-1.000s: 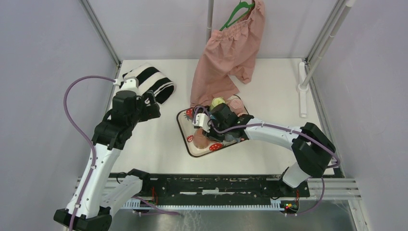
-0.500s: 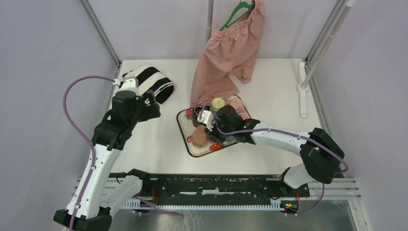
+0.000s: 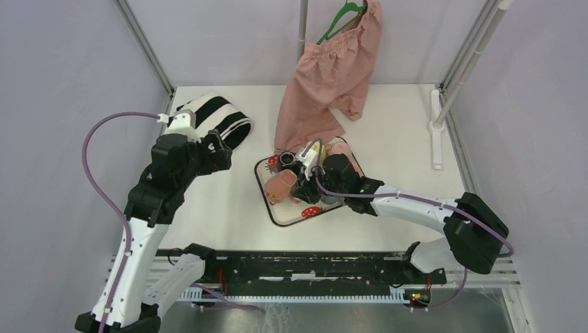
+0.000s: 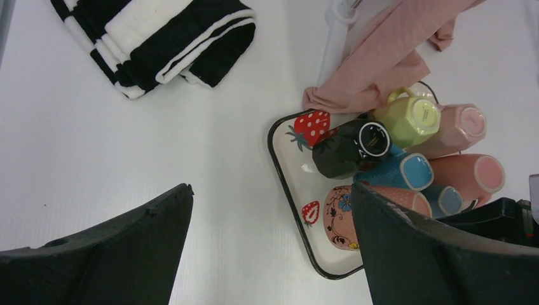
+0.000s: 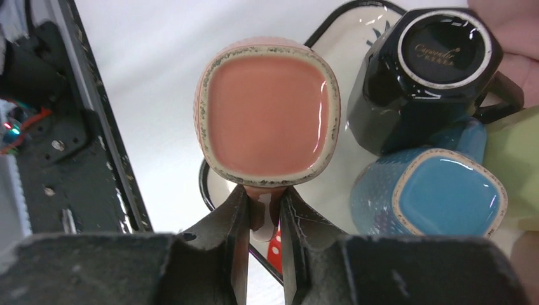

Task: Turn the mug right side up
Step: Turn over the cup on the tray.

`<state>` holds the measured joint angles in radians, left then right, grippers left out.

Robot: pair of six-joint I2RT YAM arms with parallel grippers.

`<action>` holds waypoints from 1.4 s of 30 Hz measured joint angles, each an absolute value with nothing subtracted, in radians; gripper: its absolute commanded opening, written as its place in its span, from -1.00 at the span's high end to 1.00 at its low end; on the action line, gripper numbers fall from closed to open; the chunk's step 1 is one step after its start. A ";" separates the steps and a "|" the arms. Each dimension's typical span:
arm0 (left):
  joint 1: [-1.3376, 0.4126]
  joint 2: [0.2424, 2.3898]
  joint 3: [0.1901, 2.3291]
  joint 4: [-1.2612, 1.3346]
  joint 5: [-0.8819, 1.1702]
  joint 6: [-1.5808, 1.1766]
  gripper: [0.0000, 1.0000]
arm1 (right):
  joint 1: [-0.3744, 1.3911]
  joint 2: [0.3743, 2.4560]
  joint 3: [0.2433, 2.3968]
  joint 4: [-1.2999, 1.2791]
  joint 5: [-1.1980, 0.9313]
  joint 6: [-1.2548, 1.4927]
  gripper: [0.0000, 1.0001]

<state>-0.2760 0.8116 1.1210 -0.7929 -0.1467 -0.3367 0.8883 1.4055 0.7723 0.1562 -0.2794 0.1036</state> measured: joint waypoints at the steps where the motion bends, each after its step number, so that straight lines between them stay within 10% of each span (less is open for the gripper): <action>1: -0.276 0.801 1.127 -0.790 -0.145 -0.337 -0.97 | 0.888 1.396 0.767 0.173 -0.278 0.130 1.00; 42: -0.386 0.886 1.001 -0.038 0.572 -0.633 -0.87 | 0.575 1.259 0.718 1.035 -0.376 1.034 1.00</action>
